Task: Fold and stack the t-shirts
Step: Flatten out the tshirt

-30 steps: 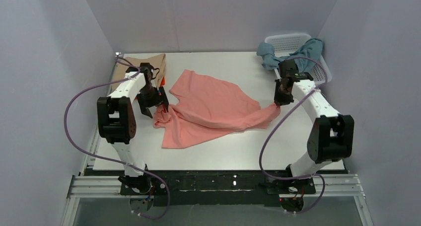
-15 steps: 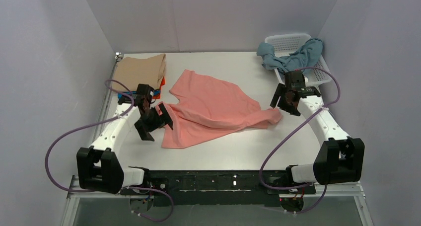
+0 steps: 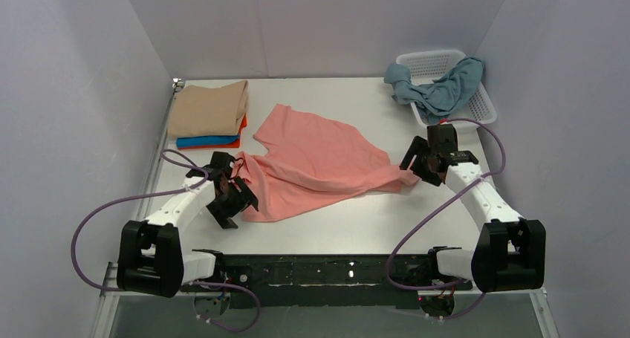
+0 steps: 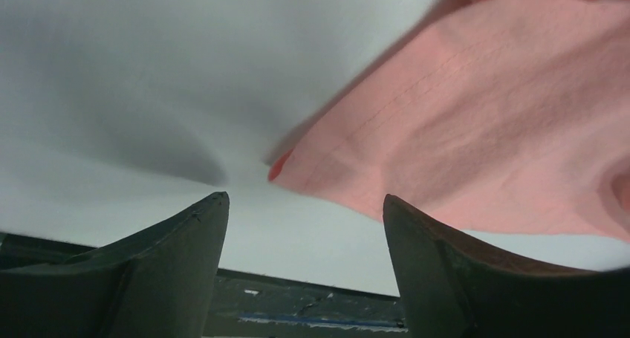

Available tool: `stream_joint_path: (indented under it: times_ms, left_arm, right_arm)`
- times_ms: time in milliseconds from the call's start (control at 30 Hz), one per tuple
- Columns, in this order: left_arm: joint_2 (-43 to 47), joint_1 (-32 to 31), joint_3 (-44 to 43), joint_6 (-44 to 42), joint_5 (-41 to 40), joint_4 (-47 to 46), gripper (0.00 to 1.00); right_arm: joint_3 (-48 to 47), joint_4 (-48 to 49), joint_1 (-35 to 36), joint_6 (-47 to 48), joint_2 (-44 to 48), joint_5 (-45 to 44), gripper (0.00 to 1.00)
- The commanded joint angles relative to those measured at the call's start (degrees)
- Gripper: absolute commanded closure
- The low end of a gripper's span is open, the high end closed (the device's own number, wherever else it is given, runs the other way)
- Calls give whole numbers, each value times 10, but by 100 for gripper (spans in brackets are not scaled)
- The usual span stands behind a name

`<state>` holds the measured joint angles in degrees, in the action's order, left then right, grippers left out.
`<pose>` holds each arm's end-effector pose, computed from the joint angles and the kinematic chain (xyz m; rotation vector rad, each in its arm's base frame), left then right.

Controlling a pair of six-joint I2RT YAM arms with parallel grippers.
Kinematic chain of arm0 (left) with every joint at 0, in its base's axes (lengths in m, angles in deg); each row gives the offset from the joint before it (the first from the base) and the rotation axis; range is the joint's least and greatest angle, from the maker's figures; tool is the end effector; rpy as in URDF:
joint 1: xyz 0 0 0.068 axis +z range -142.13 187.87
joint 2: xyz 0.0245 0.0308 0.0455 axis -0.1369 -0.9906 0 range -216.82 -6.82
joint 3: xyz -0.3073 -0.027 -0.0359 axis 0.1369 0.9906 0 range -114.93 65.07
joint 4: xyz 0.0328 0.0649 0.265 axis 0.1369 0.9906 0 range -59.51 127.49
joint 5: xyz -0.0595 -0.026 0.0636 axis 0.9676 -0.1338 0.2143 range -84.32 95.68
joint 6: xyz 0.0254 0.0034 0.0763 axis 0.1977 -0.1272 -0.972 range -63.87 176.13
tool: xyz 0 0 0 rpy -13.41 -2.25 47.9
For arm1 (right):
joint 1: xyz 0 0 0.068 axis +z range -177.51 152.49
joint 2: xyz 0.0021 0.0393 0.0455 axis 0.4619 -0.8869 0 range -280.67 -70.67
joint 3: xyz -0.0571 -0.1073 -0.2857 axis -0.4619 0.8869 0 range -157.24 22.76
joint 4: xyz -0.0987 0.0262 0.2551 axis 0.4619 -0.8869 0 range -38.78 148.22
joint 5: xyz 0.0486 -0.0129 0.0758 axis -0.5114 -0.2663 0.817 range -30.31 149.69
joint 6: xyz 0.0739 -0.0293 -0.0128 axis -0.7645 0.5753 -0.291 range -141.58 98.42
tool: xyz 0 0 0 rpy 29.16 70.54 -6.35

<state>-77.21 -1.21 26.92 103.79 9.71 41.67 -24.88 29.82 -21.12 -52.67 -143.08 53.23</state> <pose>0.2696 -0.0481 0.2126 -0.7582 2.2755 -0.5649 0.2741 0.0228 0.2334 0.5793 2.4272 0.1334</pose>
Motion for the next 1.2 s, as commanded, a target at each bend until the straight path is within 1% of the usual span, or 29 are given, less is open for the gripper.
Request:
stream_joint_path:
  times_ms: [0,67,167,233,267,333,400,433,467,500,600,667,867,1000,1100,1133,1167]
  left_arm:
    - [-47,-5,3,9,-15,-1,29]
    - [-67,-17,7,14,-10,-11,30]
    - [-103,-41,14,21,-31,-28,31]
    - [-128,-45,10,25,-32,-40,36]
    - [-140,-45,9,28,-48,-46,40]
    - [-161,-45,3,29,-56,-57,48]
    - [-182,-46,-6,28,-61,-64,60]
    - [-191,-46,-12,28,-62,-64,71]
    - [-200,-46,-19,29,-63,-65,92]
    - [-208,-46,-25,29,-61,-68,100]
    - [-215,-45,-40,22,-46,-66,100]
    - [-198,-45,-37,19,-43,-62,100]
    - [-46,-51,15,21,-56,-13,100]
    - [69,-60,54,35,-66,36,100]
    - [141,-64,71,45,-66,72,100]
    - [158,-66,73,46,-63,84,100]
    - [174,-67,74,48,-60,93,100]
  right_arm:
    - [13,28,-5,-9,36,-9,19]
    - [14,23,-9,-11,40,-14,19]
    - [14,19,-15,-22,41,-14,19]
    - [14,19,-19,-27,38,-8,20]
    - [13,19,-21,-31,35,-3,20]
    - [11,15,-27,-35,27,10,21]
    - [11,16,-33,-37,19,22,21]
    - [11,17,-36,-40,15,26,22]
    - [13,18,-39,-42,12,30,22]
    - [14,18,-43,-44,8,35,22]
    - [21,21,-50,-49,-1,44,23]
    - [28,30,-54,-50,-8,50,23]
    - [41,68,-59,-75,-50,60,24]
    - [38,101,-59,-98,-98,94,26]
    - [36,127,-59,-108,-135,108,32]
    - [32,132,-59,-110,-145,110,38]
    - [29,137,-59,-109,-152,116,50]
